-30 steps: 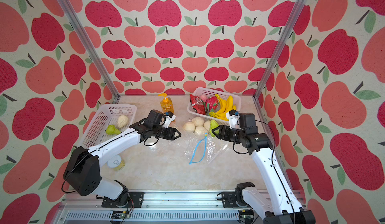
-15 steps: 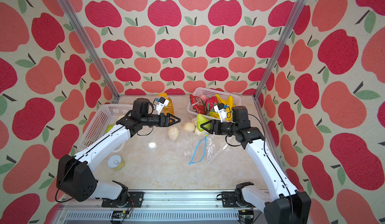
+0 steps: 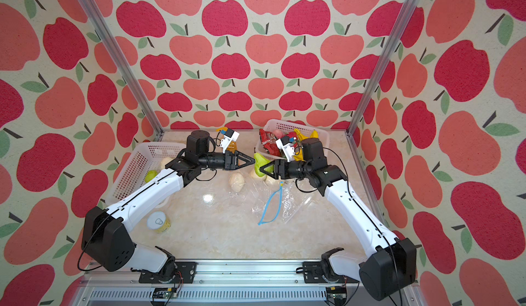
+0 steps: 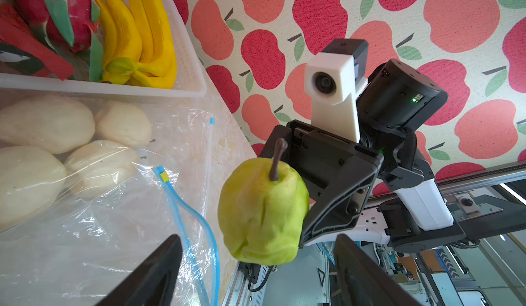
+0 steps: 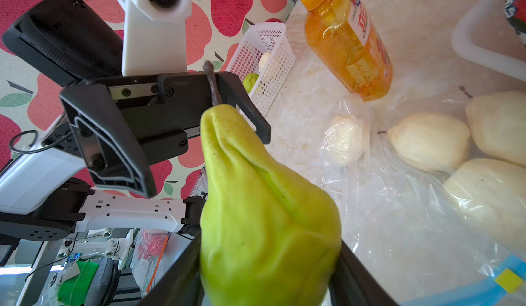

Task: Open the zip-top bag and take out the pear
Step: Pick up the pear from the zipper food storage bag.

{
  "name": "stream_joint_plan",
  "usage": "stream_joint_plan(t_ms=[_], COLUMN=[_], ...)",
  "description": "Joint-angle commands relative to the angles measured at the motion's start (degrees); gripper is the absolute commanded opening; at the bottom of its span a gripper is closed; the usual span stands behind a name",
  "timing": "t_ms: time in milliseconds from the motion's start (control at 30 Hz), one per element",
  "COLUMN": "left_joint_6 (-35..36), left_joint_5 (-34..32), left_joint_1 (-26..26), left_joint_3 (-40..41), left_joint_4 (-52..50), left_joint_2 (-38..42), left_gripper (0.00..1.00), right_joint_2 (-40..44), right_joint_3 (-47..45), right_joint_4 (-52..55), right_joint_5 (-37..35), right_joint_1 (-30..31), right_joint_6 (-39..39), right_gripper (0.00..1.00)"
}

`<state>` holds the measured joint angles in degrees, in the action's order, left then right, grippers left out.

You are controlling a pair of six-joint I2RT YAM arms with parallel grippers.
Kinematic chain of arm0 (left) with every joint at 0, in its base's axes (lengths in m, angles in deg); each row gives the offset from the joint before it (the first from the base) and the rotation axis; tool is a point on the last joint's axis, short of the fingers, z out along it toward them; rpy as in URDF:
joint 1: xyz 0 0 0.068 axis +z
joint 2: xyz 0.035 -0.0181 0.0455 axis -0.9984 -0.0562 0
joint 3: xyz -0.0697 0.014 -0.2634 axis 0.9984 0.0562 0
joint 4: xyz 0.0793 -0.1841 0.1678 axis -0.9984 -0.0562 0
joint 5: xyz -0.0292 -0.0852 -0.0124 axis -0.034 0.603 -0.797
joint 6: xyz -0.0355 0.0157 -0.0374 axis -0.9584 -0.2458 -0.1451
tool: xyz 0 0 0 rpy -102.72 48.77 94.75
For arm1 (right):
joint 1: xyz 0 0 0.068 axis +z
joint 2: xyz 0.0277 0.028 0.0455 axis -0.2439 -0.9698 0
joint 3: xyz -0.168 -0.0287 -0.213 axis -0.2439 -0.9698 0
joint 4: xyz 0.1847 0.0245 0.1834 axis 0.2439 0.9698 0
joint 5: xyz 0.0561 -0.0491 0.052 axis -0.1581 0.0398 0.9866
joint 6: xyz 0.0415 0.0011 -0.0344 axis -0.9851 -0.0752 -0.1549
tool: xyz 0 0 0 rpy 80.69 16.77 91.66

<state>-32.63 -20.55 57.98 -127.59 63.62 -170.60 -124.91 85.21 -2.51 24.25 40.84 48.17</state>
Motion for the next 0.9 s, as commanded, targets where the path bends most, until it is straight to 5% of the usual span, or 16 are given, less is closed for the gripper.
stream_joint_plan(t_ms=[0, 333, 533, 700, 867], left_joint_6=[-1.22, -2.36, -1.60, 0.24, 9.97], left_joint_5=[0.29, -0.29, -2.19, -5.10, -11.77], left_joint_1=[-0.73, -1.24, -0.44, 2.80, 10.93], left_joint_3=[-2.41, -2.29, -1.53, -0.48, -3.56], left_joint_4=[2.07, 5.00, 4.00, 0.81, -11.95], left_joint_2=[-1.18, -2.33, -1.61, -0.10, 2.75], left_gripper=[0.86, 0.62, 0.29, 0.28, 0.29], right_joint_2=[-0.32, -1.39, -1.23, -0.75, -0.26], right_joint_3=[1.59, 1.08, 1.38, 1.81, 2.46], right_joint_4=[-2.96, -3.81, -2.25, 0.47, 7.70], right_joint_5=[2.29, 3.11, -0.64, -3.92, -10.09], right_joint_1=[0.83, 2.90, 2.98, 1.35, -1.12], right_joint_6=[-1.96, -2.24, -2.06, -2.45, -0.53], right_gripper=[0.52, 0.53, 0.77, 0.85, 0.84])
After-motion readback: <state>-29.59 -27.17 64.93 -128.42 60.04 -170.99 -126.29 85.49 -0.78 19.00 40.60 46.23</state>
